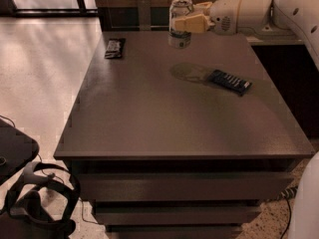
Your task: Move 7up can near rxbar chocolate
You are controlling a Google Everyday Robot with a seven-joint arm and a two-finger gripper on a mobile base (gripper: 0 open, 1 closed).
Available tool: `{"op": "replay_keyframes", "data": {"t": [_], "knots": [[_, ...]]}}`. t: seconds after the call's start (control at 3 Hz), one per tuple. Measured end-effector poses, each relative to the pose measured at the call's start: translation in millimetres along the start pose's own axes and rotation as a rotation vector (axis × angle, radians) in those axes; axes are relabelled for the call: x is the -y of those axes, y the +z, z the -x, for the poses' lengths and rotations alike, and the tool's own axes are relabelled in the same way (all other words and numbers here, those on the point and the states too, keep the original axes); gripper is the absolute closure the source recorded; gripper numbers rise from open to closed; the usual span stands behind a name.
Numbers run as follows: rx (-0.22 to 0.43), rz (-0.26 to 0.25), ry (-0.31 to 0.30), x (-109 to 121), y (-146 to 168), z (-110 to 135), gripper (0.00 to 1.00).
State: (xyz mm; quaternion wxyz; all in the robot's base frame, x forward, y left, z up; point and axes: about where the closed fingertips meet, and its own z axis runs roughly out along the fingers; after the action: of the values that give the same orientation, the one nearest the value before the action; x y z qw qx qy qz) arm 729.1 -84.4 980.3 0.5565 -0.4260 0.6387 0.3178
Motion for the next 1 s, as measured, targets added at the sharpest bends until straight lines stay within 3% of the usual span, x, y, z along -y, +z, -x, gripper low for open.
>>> {"op": "replay_keyframes", "data": {"t": [0.33,1.0], "knots": [[-0.011,-0.075,-0.032,23.8,38.7,8.6,1.0],[-0.03,-0.074,-0.019,26.6,50.1,3.6,1.0]]}}
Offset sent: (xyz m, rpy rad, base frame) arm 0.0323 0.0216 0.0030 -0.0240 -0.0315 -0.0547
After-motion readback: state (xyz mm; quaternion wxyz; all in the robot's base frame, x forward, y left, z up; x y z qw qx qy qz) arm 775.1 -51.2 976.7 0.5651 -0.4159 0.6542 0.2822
